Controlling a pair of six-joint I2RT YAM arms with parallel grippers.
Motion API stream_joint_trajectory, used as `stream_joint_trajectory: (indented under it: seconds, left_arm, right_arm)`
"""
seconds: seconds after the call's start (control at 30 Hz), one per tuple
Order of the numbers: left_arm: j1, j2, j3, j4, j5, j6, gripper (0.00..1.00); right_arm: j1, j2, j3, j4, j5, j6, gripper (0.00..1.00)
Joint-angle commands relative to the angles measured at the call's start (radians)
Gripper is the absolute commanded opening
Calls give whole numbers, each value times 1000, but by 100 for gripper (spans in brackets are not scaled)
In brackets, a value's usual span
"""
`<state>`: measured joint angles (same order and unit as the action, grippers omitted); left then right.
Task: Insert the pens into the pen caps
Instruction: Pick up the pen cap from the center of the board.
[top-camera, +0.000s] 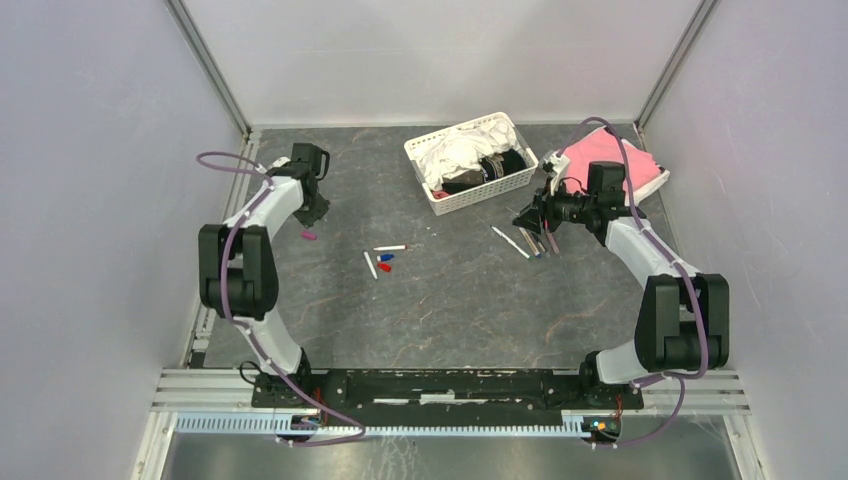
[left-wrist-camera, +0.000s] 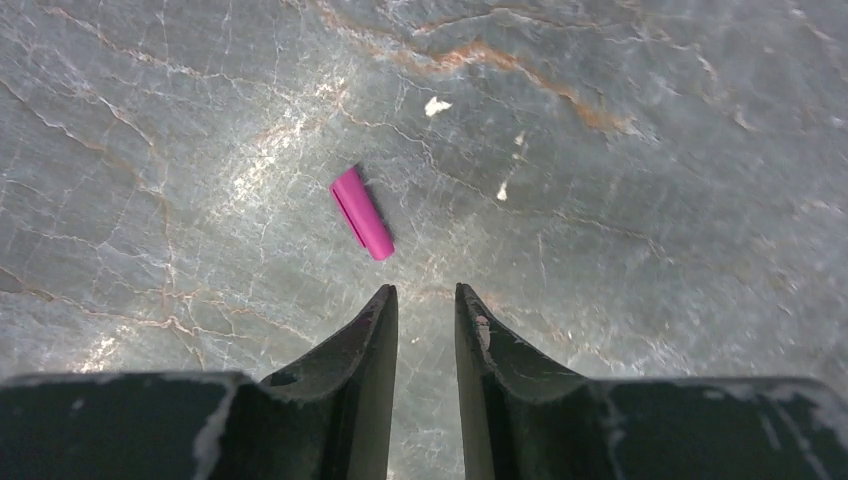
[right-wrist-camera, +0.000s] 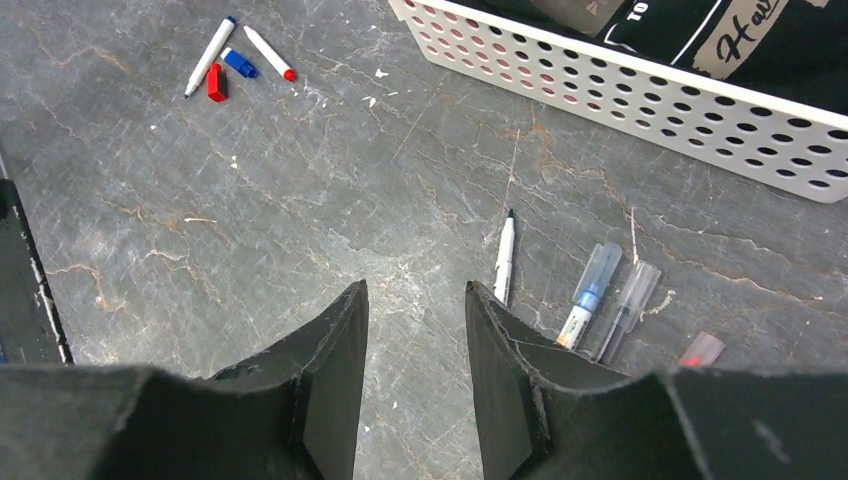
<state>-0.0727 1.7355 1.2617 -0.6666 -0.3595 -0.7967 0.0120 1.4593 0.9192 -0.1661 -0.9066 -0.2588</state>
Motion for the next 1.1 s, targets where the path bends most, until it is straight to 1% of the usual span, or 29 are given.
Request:
stream_joint_trajectory:
  seconds: [0.0, 0.07, 0.13, 0.2, 0.33, 0.7, 0.8, 0.93, 1.07]
  left_arm:
    - [26, 106, 96, -180, -61, -105, 34]
    - [41, 130, 98, -173, -51, -120, 39]
    - [53, 148, 103, -172, -38, -131, 41]
    - [55, 151, 102, -171, -40, -145, 47]
    - [58, 165, 109, -168, -59, -150, 49]
    - [70, 252, 163, -162, -58, -150, 45]
    - [99, 270, 165, -163, -48, -151, 42]
    - [109, 273, 134, -162, -52, -155, 36]
    - [126, 266, 69, -137, -54, -151, 33]
  right_arm:
    - [-3, 11, 2, 51, -32, 14, 45]
    - [-1, 17, 6, 52, -35, 16, 45]
    - [-1, 19, 7, 51, -35, 18, 45]
    - [-2, 24, 9, 52, -35, 18, 45]
    - [-1, 34, 3, 56, -34, 21, 45]
    - [-2, 40, -12, 72, -48, 36, 45]
    - [-1, 36, -17, 73, -48, 36, 45]
    - [-2, 29, -17, 71, -49, 35, 45]
    - [-3, 26, -17, 70, -55, 36, 45]
